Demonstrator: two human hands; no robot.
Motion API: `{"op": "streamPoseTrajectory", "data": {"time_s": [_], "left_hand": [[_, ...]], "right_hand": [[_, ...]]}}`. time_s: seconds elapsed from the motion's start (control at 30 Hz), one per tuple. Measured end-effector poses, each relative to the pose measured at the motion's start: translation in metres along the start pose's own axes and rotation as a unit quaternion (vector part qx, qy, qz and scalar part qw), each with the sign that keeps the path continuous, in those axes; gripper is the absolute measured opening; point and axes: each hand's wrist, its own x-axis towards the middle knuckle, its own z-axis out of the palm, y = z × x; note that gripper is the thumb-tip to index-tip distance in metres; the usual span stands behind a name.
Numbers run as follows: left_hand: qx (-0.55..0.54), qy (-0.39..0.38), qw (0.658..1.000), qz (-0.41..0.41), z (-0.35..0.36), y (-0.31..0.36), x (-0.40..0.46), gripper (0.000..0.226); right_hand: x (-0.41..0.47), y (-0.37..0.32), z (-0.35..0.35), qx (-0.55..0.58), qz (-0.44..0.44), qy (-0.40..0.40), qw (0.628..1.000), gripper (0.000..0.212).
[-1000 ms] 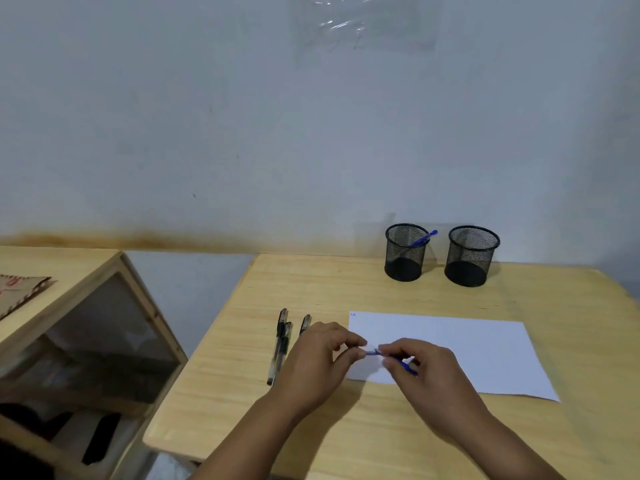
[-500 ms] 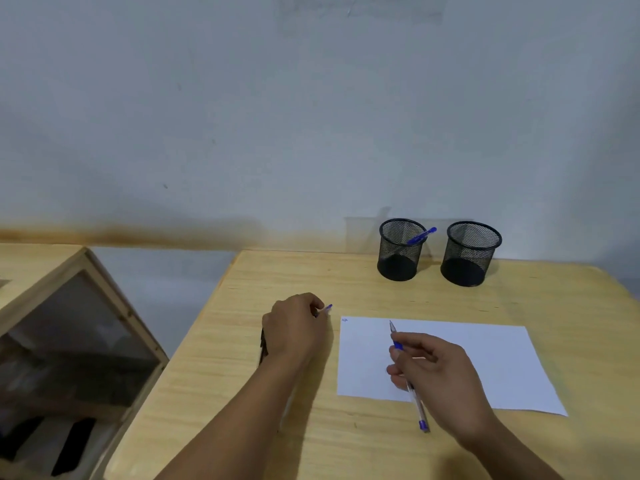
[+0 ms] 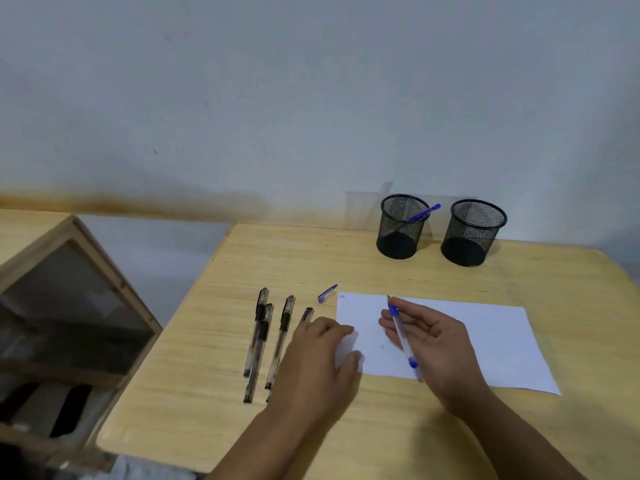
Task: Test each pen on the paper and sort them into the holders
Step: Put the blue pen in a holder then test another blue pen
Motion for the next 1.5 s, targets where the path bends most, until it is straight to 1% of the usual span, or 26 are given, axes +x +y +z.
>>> {"op": "streamPoseTrajectory", "data": {"time_s": [0.07,0.17,0.23,0.3,0.43,0.53,0.7,0.77,0.93,1.03,1.17,1.5], "left_hand": [[0.003,-0.006,1.000,0.005,0.004,0.000,-0.008,0.043],[0.027,-0.015,0.999,0.021,0.006,-0.003,-0.010,0.041],[0.047,-0.021,0.998,0.036,0.007,-0.005,-0.010,0.034],[0.048,-0.020,0.998,0.039,0.008,-0.006,-0.011,0.035],[0.041,-0.018,0.999,0.029,0.010,-0.007,-0.012,0.039],[0.038,-0.016,0.999,0.023,0.009,-0.007,-0.012,0.041],[0.040,-0.010,0.999,0.015,0.009,-0.005,-0.010,0.042],[0.044,-0.009,0.999,0.017,0.009,-0.006,-0.010,0.043],[0.039,0.000,0.999,0.019,0.011,-0.008,-0.009,0.039],[0.042,0.005,0.999,0.020,0.012,-0.008,-0.009,0.037],[0.040,0.006,0.999,0.022,0.014,-0.010,-0.008,0.038],[0.023,0.009,0.999,0.020,0.014,-0.010,-0.008,0.039]], "right_hand": [[0.002,-0.001,0.003,0.024,0.014,0.005,1.000,0.033],[0.006,0.000,0.010,-0.047,-0.037,0.045,0.997,0.023],[0.012,-0.001,0.017,-0.046,-0.048,0.072,0.995,0.013],[0.019,-0.002,0.024,-0.073,-0.055,0.091,0.992,0.009],[0.035,-0.003,0.035,-0.121,-0.059,0.092,0.987,0.008],[0.045,-0.005,0.041,-0.159,-0.063,0.097,0.980,0.014],[0.060,-0.002,0.045,-0.154,-0.079,0.104,0.980,0.012],[0.063,0.003,0.047,-0.156,-0.085,0.101,0.979,0.015],[0.069,0.015,0.044,-0.142,-0.086,0.114,0.979,0.015],[0.072,0.018,0.043,-0.168,-0.087,0.117,0.975,0.014],[0.073,0.020,0.046,-0.227,-0.109,0.114,0.961,0.014],[0.075,0.023,0.048,-0.272,-0.145,0.108,0.945,0.014]]}}
